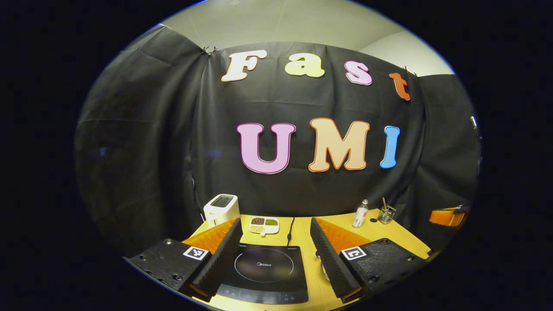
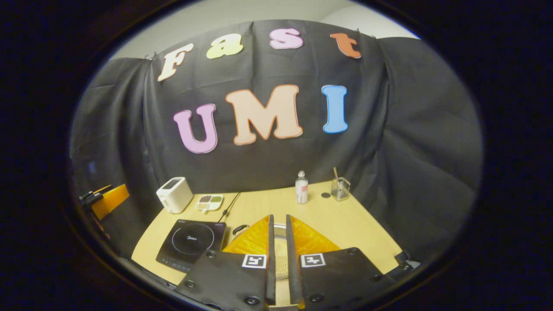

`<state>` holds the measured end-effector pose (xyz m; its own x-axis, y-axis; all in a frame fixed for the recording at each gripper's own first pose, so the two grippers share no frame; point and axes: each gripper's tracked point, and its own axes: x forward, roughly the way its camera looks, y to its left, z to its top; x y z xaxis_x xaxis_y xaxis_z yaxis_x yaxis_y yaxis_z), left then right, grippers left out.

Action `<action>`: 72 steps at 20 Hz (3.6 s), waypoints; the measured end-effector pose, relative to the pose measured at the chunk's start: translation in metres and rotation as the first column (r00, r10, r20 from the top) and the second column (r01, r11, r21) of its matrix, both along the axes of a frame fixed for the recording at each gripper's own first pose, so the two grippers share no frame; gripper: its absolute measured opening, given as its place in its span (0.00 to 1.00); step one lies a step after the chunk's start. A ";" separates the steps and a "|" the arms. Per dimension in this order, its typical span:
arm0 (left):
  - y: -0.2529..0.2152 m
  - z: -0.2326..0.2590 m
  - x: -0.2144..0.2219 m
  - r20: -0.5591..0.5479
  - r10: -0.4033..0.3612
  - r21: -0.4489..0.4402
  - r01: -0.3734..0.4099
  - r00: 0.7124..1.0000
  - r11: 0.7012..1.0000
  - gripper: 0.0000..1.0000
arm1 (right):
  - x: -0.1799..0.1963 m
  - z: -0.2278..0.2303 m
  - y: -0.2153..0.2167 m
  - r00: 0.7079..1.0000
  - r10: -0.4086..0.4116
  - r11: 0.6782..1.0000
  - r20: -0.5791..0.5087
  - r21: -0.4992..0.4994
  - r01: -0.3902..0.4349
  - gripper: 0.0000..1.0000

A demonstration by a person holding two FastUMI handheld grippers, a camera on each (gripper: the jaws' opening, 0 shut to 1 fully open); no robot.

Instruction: First push the handle of the pot to place it horizontally, then grasp the pot with both hands and set it on the induction cooktop.

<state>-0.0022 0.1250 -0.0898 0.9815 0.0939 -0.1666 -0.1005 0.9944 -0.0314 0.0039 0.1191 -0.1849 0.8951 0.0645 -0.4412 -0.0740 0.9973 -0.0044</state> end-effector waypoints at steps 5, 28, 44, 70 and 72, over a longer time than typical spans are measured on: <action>0.009 -0.012 -0.002 -0.020 0.010 -0.001 -0.010 1.000 1.000 0.96 | -0.014 -0.061 -0.003 0.989 -0.007 0.999 -0.149 -0.034 0.002 0.14; -0.019 -0.083 0.023 -0.218 0.217 0.005 -0.222 0.951 0.975 0.96 | -0.072 -0.272 -0.064 0.472 0.078 0.994 -0.878 0.108 0.036 0.15; -0.040 -0.107 0.036 -0.292 0.262 0.014 -0.270 0.920 0.963 0.96 | -0.027 -0.301 -0.101 0.430 0.009 0.986 -0.903 0.081 0.148 0.14; -0.072 -0.163 0.021 -0.461 0.265 0.007 -0.295 0.847 0.956 0.97 | 0.057 -0.308 -0.138 0.487 -0.035 0.980 -0.873 0.065 0.187 0.15; -0.074 -0.170 0.023 -0.476 0.258 0.002 -0.292 0.841 0.956 0.96 | 0.056 -0.306 -0.139 0.483 -0.027 0.978 -0.875 0.076 0.194 0.15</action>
<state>0.0207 0.0506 -0.2597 0.7220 0.3201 -0.6134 -0.3894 0.9208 0.0221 0.0595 -0.0201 -0.4907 0.0682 0.1298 -0.9892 0.1535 0.9783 0.1389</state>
